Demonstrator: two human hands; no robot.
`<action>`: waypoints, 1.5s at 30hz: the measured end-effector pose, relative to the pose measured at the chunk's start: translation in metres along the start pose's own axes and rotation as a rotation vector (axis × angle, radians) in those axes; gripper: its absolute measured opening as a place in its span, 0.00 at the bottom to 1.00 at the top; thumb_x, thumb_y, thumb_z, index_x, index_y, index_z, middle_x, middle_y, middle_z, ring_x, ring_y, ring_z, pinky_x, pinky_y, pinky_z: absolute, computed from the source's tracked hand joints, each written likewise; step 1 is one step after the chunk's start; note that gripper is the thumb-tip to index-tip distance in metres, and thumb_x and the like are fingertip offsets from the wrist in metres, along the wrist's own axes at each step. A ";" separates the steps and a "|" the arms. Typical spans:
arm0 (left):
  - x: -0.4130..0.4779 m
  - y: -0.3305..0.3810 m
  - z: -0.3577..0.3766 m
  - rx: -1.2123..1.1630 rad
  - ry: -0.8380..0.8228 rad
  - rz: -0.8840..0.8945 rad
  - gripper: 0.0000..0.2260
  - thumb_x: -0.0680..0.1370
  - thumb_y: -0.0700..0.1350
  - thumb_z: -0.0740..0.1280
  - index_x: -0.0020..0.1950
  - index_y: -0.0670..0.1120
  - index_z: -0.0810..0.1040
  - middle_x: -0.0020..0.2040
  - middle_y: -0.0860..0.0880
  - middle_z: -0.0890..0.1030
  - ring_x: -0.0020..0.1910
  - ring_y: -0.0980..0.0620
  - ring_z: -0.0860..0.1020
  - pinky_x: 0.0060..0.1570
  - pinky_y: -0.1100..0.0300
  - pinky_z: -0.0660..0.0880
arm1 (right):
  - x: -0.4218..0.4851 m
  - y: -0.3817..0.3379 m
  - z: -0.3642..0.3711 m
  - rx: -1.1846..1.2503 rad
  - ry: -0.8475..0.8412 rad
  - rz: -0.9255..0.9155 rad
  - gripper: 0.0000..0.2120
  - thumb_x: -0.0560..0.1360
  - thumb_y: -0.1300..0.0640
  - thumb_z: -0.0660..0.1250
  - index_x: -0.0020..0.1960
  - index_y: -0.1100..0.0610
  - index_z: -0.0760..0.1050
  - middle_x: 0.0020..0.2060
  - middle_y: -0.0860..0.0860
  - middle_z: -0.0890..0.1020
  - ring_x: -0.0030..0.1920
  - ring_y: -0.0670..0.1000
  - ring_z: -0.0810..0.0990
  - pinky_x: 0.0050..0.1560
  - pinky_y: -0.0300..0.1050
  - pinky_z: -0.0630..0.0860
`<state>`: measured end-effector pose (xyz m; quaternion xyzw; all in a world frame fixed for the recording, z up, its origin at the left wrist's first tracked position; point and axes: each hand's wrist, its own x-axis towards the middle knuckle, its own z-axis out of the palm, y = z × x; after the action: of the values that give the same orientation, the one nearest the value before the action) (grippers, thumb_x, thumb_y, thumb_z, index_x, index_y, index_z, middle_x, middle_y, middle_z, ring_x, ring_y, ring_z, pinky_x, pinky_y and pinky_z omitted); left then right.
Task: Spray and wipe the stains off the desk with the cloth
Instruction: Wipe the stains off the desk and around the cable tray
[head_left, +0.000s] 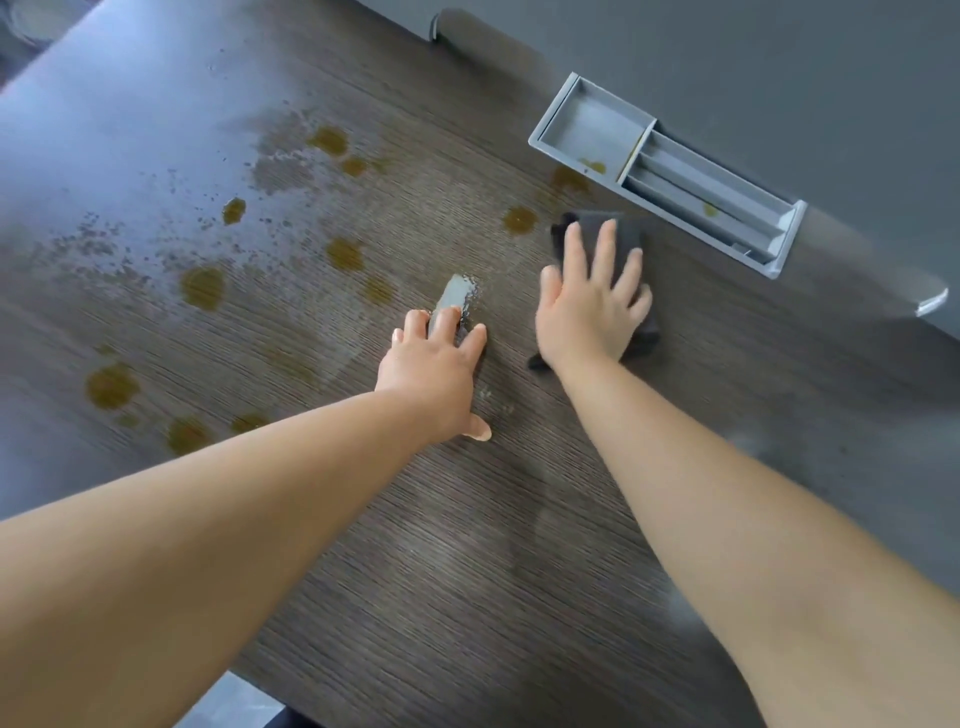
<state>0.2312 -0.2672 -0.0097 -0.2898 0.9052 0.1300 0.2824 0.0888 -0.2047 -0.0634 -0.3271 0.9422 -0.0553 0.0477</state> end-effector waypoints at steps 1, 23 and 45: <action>0.000 0.001 0.001 0.009 -0.003 0.001 0.49 0.66 0.65 0.71 0.77 0.52 0.47 0.76 0.46 0.48 0.72 0.41 0.51 0.68 0.48 0.62 | -0.012 0.000 0.002 -0.010 0.021 -0.149 0.24 0.81 0.45 0.48 0.77 0.47 0.56 0.77 0.53 0.56 0.75 0.62 0.55 0.69 0.63 0.57; 0.003 0.002 0.000 -0.001 -0.036 0.006 0.48 0.68 0.64 0.70 0.77 0.50 0.44 0.76 0.45 0.45 0.73 0.39 0.48 0.72 0.44 0.54 | 0.055 0.026 -0.005 -0.078 0.005 -0.186 0.24 0.82 0.45 0.49 0.77 0.45 0.53 0.78 0.50 0.52 0.76 0.59 0.52 0.71 0.62 0.54; 0.004 0.001 0.001 0.011 -0.019 0.014 0.48 0.68 0.64 0.69 0.77 0.50 0.45 0.76 0.44 0.46 0.73 0.39 0.49 0.72 0.44 0.54 | 0.040 0.008 0.002 -0.086 -0.111 -0.820 0.25 0.78 0.43 0.51 0.74 0.46 0.63 0.76 0.51 0.61 0.74 0.61 0.60 0.68 0.61 0.58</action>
<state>0.2286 -0.2673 -0.0129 -0.2806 0.9052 0.1297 0.2917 0.0530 -0.2233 -0.0684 -0.6795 0.7312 -0.0124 0.0589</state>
